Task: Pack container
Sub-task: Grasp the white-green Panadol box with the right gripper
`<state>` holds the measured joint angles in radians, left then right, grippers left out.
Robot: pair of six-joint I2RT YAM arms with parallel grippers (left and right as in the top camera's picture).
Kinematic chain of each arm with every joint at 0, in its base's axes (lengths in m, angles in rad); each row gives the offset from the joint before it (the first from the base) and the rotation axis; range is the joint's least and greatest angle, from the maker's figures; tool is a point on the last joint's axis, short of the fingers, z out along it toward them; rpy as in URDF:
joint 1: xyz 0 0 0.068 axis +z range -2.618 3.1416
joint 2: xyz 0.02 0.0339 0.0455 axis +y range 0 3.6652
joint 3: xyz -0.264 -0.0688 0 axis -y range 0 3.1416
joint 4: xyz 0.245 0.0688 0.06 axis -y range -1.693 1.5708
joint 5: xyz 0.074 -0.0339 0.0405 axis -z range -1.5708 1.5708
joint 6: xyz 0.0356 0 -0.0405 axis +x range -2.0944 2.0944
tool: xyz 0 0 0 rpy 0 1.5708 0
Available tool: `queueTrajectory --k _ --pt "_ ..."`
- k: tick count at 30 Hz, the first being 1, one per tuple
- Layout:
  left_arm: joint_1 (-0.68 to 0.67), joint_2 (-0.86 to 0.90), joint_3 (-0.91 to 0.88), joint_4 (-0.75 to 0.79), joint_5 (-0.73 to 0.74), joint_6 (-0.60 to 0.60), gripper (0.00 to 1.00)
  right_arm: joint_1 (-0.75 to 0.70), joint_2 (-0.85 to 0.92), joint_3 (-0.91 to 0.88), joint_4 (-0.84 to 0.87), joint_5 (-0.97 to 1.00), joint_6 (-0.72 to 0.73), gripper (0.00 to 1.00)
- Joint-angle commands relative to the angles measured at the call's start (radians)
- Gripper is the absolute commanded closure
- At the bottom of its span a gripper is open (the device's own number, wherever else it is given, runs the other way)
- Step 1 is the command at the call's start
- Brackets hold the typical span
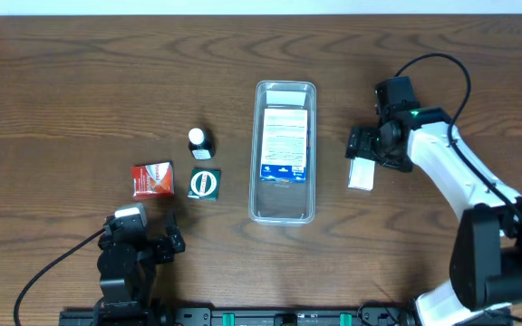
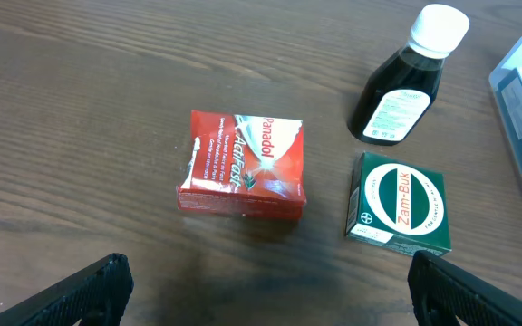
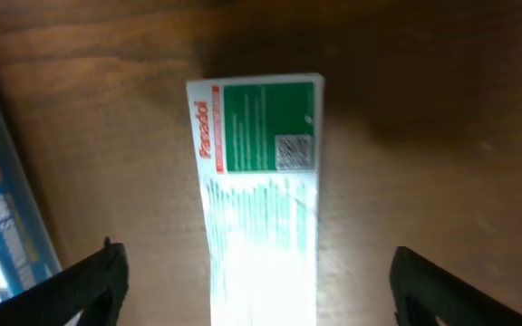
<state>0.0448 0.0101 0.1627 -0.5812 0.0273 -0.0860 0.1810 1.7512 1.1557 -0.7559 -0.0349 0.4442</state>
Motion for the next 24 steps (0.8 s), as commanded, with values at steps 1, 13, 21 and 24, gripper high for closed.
queueTrajectory --k 1,13,21,24 --pt "0.005 -0.006 -0.011 0.001 0.007 -0.013 0.02 0.022 0.045 -0.021 0.024 -0.023 0.011 0.14" --pt "0.005 -0.006 -0.011 0.000 0.007 -0.013 0.02 0.029 0.112 -0.030 0.042 0.069 0.023 0.36" --pt "0.005 -0.006 -0.011 0.001 0.007 -0.013 0.02 0.029 0.113 -0.054 0.077 0.073 0.022 0.46" --pt "0.005 -0.006 -0.011 0.000 0.007 -0.013 0.02 0.029 0.113 -0.067 0.092 0.072 0.022 0.51"
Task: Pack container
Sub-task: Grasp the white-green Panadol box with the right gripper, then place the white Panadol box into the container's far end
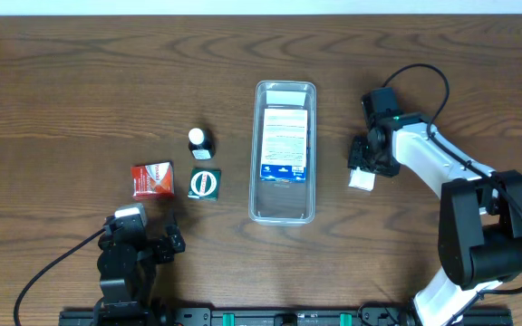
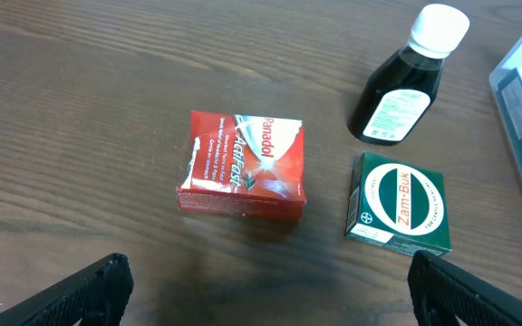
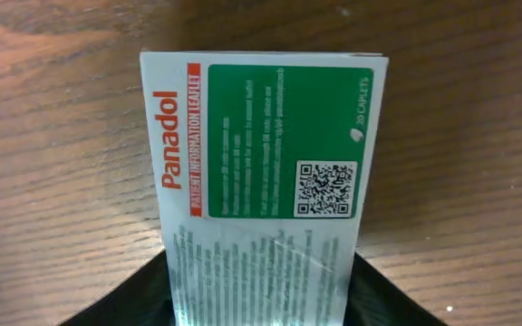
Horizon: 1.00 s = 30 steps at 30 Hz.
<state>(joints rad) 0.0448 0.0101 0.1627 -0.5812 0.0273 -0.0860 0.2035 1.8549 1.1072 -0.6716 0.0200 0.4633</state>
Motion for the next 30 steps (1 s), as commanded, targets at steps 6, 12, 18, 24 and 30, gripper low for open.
queueTrajectory --k 6,12,18,24,30 --pt "0.005 -0.006 -0.011 0.000 0.007 -0.013 0.02 0.006 -0.006 -0.018 0.004 0.018 -0.009 0.59" --pt "0.005 -0.006 -0.011 0.001 0.007 -0.013 0.02 0.008 -0.129 0.069 -0.074 0.016 -0.020 0.58" --pt "0.005 -0.006 -0.011 0.001 0.007 -0.013 0.02 0.075 -0.341 0.180 -0.138 -0.006 -0.034 0.64" --pt "0.005 -0.006 -0.011 0.000 0.007 -0.013 0.02 0.234 -0.414 0.184 -0.045 -0.004 -0.022 0.65" --pt "0.005 -0.006 -0.011 0.000 0.007 -0.013 0.02 0.352 -0.272 0.179 0.084 0.003 0.029 0.65"
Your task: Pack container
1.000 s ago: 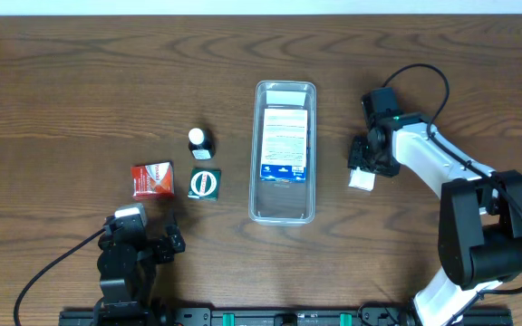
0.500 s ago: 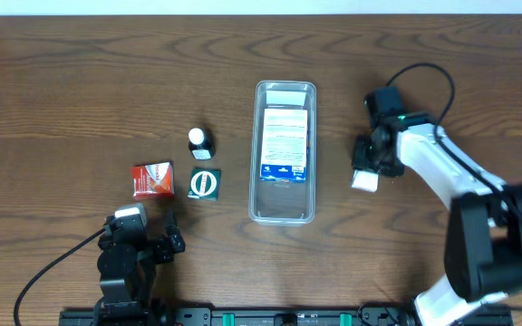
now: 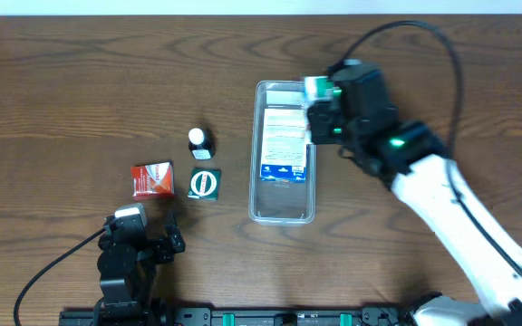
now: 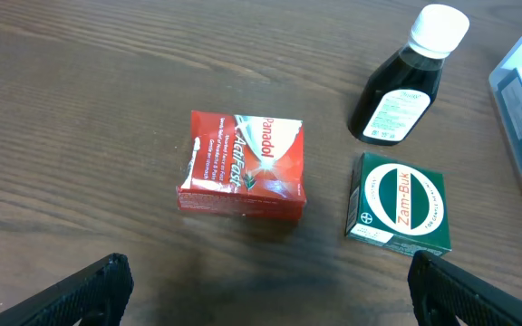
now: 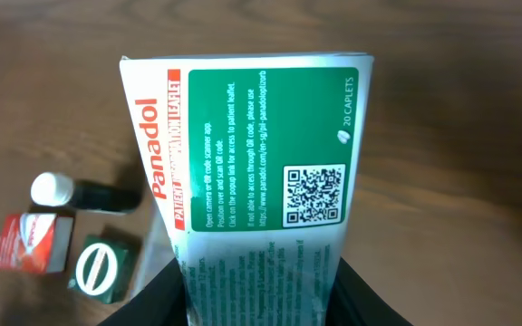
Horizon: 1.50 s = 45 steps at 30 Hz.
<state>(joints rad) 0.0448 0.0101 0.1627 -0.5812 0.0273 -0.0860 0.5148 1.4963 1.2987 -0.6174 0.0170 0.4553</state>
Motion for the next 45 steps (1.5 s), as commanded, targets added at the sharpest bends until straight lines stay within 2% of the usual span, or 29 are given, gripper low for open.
queueTrajectory --k 1,8,15,17,20,25,27,33,35,40,45 --pt "0.005 -0.006 -0.011 0.001 0.007 -0.013 0.02 0.052 0.124 -0.012 0.059 0.005 0.040 0.65" --pt "0.005 -0.006 -0.011 0.001 0.007 -0.013 0.02 0.066 0.345 -0.012 0.238 -0.042 0.129 0.64" --pt "0.005 -0.006 -0.011 0.000 0.007 -0.013 0.02 0.065 0.378 -0.010 0.318 -0.097 0.112 0.29" --pt "0.005 -0.006 -0.011 0.001 0.007 -0.013 0.02 0.056 0.365 -0.006 0.323 -0.097 0.095 0.25" --pt "0.005 -0.006 -0.011 0.001 0.007 -0.013 0.02 0.038 0.332 -0.005 0.317 -0.103 0.082 0.25" --pt "0.005 -0.006 -0.011 0.000 0.007 -0.013 0.02 -0.007 0.238 -0.005 0.282 -0.126 0.082 0.28" --pt "0.005 -0.006 -0.011 0.000 0.007 -0.013 0.02 -0.021 0.196 -0.005 0.257 -0.130 0.061 0.33" --pt "0.005 -0.006 -0.011 0.000 0.007 -0.013 0.02 -0.105 0.026 -0.005 0.126 -0.079 -0.013 0.34" --pt "0.005 -0.006 -0.011 0.000 0.007 -0.013 0.02 -0.157 -0.028 -0.005 0.058 -0.045 -0.012 0.30" --pt "0.005 -0.006 -0.011 0.000 0.007 -0.013 0.02 -0.332 -0.113 -0.005 -0.092 -0.025 -0.012 0.01" --pt "0.005 -0.006 -0.011 0.000 0.007 -0.013 0.02 -0.429 -0.117 -0.005 -0.188 -0.025 -0.011 0.01"
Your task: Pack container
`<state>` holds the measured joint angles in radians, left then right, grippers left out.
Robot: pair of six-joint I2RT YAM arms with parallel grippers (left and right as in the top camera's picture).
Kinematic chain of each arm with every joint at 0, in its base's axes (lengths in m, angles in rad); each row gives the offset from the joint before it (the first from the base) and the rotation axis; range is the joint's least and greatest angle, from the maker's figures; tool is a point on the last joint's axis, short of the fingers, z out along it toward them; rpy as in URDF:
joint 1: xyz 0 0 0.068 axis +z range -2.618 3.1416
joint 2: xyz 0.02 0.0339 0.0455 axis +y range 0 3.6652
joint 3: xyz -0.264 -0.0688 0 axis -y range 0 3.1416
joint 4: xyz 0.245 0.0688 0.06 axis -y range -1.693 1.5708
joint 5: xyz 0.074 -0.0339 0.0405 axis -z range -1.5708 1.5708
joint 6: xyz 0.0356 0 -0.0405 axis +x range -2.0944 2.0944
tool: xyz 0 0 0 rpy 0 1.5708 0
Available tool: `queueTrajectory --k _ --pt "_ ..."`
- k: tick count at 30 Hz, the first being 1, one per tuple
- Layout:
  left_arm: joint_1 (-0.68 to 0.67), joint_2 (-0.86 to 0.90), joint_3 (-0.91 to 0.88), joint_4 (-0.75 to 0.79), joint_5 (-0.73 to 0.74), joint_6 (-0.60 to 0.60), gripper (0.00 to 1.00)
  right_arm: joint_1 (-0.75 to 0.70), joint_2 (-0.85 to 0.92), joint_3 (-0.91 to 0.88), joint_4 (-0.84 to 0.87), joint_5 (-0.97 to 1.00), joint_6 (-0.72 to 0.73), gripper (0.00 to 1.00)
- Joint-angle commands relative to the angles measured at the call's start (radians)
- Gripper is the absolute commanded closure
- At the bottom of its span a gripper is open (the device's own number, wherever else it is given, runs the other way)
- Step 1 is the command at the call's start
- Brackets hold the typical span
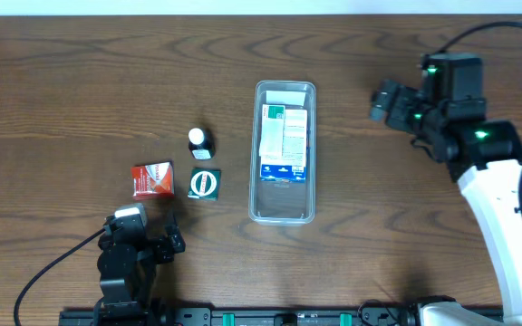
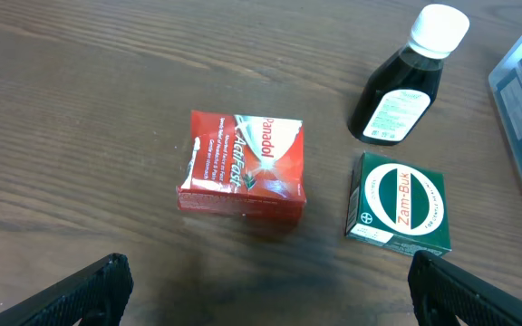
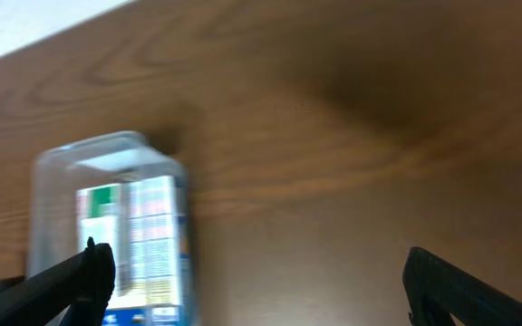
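Observation:
A clear plastic container (image 1: 285, 214) stands mid-table, seen blurred in the right wrist view as the container (image 3: 53, 172). In it lies the white and green Panadol box (image 1: 273, 127) on top of a larger white and blue box (image 1: 290, 154). My right gripper (image 1: 386, 101) hangs open and empty to the right of the container, shown in its own view as the gripper (image 3: 256, 281). My left gripper (image 2: 265, 290) rests open near the front edge, behind the red Panadol box (image 2: 243, 167), the green Zam-Buk box (image 2: 404, 204) and the dark bottle (image 2: 406, 81).
In the overhead view the red box (image 1: 152, 179), the green box (image 1: 205, 184) and the small bottle (image 1: 199, 143) sit in a group left of the container. The table's far edge (image 1: 261, 13) runs along the top.
My right gripper, then shut on the white and green Panadol box over the container, is now open and empty to the container's right. The box lies inside the container. The left arm is unmoved.
The right gripper first stood open over the white and green Panadol box lying right of the container. Then it was down around that box, then held it above the container. Now the box lies in the container and the gripper stands apart. The left arm stayed still throughout.

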<state>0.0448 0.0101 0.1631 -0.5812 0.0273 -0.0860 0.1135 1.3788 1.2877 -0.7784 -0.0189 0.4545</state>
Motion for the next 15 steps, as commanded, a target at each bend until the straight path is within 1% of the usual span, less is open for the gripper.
queueTrajectory --k 1,9,11,15 --pt "0.005 -0.006 -0.012 0.001 0.007 -0.013 0.02 -0.034 0.000 0.006 -0.040 0.011 -0.011 0.01" --pt "0.005 -0.006 -0.012 0.001 0.007 -0.013 0.02 -0.042 0.000 0.006 -0.076 0.011 -0.011 0.01" --pt "0.005 -0.006 -0.012 0.026 0.008 -0.014 0.02 -0.042 0.000 0.006 -0.076 0.011 -0.011 0.01" --pt "0.005 -0.006 -0.011 0.056 0.125 -0.101 0.02 -0.042 0.000 0.006 -0.076 0.011 -0.011 0.01"
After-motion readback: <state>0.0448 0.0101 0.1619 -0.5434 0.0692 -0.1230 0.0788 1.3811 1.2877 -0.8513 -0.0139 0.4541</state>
